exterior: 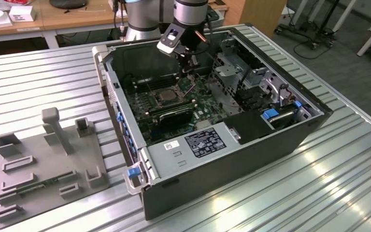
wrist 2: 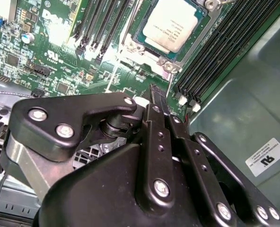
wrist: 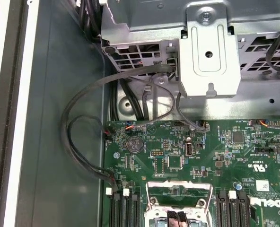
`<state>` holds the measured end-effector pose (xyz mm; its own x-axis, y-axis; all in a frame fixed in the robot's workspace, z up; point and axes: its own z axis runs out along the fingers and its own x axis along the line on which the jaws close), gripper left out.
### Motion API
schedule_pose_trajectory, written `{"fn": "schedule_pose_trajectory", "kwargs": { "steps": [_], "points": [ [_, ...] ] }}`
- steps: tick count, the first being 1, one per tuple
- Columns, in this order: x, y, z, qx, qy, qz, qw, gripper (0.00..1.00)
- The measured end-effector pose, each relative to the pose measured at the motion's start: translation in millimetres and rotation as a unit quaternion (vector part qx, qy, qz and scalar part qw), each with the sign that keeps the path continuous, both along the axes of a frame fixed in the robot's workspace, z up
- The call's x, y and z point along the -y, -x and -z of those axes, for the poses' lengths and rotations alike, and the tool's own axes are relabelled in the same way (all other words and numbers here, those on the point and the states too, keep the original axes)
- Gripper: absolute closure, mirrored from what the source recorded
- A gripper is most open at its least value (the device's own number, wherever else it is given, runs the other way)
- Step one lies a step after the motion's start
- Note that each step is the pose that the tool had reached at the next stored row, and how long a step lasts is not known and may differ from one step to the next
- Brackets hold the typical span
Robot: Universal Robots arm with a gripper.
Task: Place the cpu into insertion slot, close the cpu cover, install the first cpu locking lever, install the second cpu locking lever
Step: 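Close the cpu cover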
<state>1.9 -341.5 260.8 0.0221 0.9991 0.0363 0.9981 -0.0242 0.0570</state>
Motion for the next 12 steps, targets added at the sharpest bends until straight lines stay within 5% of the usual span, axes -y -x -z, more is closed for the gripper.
{"fn": "schedule_pose_trajectory", "kwargs": {
  "steps": [12],
  "points": [
    [0.0, -14.2, 0.0, 0.0000, 0.0000, 0.000, 1.00000, 0.89]
  ]
}}
